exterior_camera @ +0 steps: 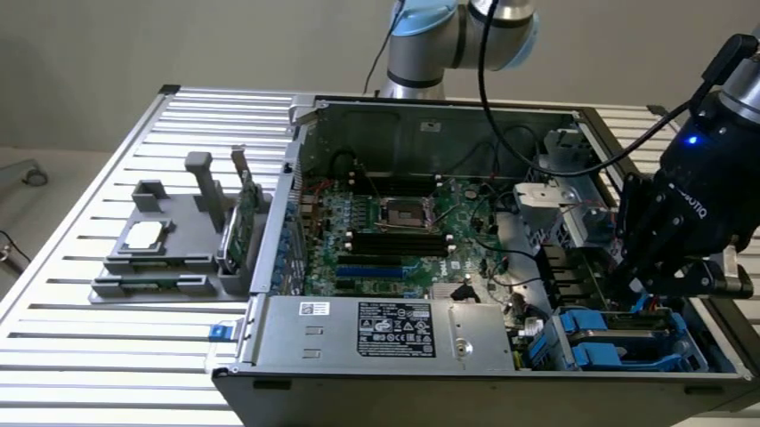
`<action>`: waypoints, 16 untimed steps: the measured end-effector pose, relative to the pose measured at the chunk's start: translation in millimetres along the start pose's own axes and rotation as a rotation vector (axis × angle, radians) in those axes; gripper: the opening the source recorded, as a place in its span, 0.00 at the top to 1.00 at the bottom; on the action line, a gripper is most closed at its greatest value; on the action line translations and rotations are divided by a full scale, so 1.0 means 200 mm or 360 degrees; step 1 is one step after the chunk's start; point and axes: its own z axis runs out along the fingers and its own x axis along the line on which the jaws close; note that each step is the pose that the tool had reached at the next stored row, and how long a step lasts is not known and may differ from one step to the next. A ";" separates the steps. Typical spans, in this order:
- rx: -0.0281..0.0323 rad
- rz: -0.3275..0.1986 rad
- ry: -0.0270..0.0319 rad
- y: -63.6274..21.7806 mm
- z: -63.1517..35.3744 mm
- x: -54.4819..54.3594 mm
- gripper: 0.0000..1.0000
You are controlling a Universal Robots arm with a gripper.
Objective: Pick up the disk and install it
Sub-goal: 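Insert the second disk wire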
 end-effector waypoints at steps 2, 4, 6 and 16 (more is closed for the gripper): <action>0.00068 -0.0001 0.00069 0.012 0.004 -0.01 0.84; 0.00160 -0.0002 0.00123 0.020 0.009 -0.02 0.84; 0.00232 -0.0003 0.00159 0.025 0.016 -0.03 0.84; 0.00362 -0.0005 0.00235 0.035 0.051 -0.04 0.84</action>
